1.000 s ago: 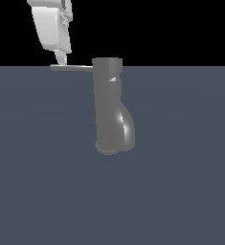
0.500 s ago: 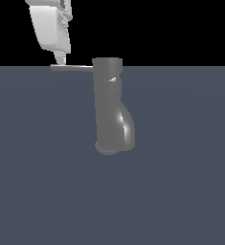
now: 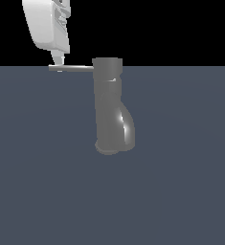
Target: Turn on the faucet by rotating a designated handle.
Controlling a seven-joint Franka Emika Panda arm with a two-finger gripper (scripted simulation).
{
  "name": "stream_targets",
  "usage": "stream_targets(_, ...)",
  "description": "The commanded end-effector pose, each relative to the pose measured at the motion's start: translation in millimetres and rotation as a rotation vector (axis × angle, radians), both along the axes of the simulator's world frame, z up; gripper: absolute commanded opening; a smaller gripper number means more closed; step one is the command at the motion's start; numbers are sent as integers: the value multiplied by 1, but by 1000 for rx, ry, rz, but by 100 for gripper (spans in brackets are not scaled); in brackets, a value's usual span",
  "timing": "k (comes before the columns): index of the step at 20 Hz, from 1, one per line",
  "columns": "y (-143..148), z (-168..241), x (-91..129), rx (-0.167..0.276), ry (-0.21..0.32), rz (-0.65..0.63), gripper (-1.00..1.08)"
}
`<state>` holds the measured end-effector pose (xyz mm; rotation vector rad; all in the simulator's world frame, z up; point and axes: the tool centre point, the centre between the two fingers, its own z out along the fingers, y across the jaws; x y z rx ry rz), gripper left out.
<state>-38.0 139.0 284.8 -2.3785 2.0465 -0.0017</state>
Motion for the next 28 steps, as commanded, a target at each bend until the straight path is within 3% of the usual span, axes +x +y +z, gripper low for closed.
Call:
stream_targets(1,-3,0,-9,-2,4,-2,-100)
stream_targets(18,-15,0,-63,-2,3,-3,-100)
stream_targets(20,-14,0,-58,-2,0,-2,-100)
stream_targets(28,-42,0,-77,-2,1,-3,-100)
